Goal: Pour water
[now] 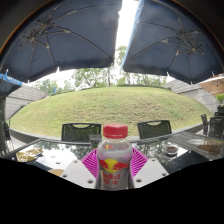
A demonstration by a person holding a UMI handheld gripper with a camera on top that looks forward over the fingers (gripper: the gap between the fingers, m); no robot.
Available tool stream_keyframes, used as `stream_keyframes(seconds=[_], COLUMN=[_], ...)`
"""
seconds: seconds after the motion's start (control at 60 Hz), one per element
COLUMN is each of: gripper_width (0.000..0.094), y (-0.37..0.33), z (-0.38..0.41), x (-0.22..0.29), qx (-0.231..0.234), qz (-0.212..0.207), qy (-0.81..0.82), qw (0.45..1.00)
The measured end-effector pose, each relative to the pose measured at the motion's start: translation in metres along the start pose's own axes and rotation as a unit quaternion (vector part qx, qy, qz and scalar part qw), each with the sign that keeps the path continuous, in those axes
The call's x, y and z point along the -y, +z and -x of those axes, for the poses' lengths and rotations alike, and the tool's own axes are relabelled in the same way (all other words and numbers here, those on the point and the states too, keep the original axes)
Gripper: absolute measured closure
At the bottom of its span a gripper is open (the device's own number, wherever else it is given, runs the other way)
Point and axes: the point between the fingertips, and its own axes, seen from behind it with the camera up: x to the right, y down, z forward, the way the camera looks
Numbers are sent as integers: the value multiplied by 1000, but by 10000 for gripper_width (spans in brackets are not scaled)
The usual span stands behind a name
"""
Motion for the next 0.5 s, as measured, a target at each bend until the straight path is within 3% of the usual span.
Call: stream_keyframes(seconds=[0.15, 0.333, 0.45, 0.5], gripper_width=[569, 549, 383, 208], y=[5, 1, 2, -8], z=[-6, -9, -6, -6], x=[-55, -43, -54, -58], qx=[9, 12, 15, 21], qz=[44, 26, 52, 74], qy=[-36, -17, -31, -36], qw=[998, 999, 998, 996])
